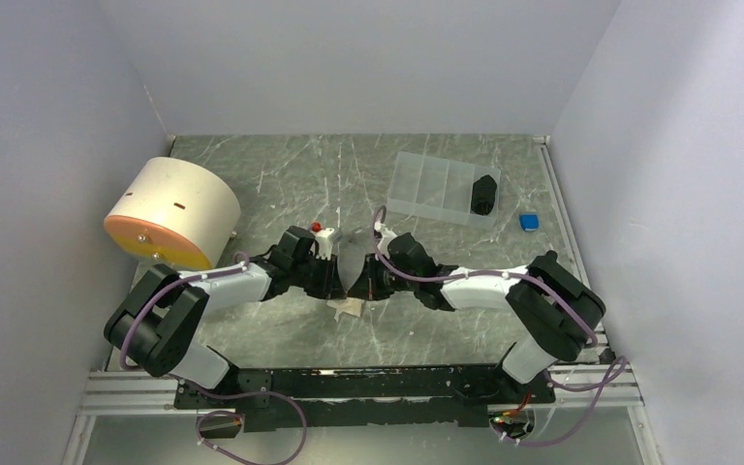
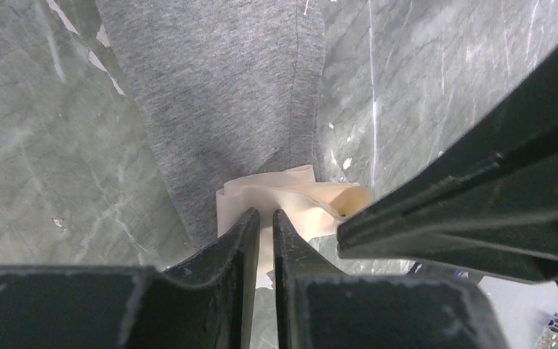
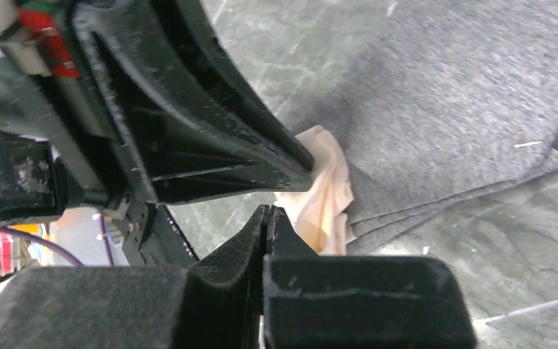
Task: Roll the underwear
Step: Roll the underwear to the center of the board.
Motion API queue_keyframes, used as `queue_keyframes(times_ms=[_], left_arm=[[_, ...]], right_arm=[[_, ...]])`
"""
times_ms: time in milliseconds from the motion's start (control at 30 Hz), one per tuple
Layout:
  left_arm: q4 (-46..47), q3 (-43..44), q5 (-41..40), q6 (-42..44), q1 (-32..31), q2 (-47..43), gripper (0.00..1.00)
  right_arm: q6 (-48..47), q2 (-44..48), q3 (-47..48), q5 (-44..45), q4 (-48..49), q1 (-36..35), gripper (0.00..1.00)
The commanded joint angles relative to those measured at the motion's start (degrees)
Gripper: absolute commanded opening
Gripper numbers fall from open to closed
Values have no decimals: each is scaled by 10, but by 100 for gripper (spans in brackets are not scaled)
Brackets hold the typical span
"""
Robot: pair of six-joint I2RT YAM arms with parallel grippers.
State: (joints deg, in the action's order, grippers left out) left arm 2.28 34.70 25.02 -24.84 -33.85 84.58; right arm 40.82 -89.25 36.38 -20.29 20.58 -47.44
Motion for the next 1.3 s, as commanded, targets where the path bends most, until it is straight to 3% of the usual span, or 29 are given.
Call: queue_keyframes(times_ms=[0, 333, 467, 700, 867, 1067, 1267], left_arm=[[4, 19, -7, 12, -3, -15, 18], [3, 23, -13, 12, -3, -13, 20], [-11, 27, -33, -6, -3, -70, 45], [-84, 34, -70, -12, -3, -151, 57], [-100, -11, -111, -74, -3, -162, 59], [-9, -90, -111, -206, -2, -163, 65], [14, -120, -130, -248, -3, -152, 68]], right_arm=[[23, -16, 15, 60, 6, -1, 0], [29, -9, -31, 110, -11, -1, 0], [26, -38, -21, 102, -6, -1, 0], [37, -47, -22, 115, -3, -1, 0], [30, -24, -27, 126, -14, -1, 0], [32, -34, -30, 113, -7, -1, 0], [31, -36, -28, 109, -8, -1, 0]])
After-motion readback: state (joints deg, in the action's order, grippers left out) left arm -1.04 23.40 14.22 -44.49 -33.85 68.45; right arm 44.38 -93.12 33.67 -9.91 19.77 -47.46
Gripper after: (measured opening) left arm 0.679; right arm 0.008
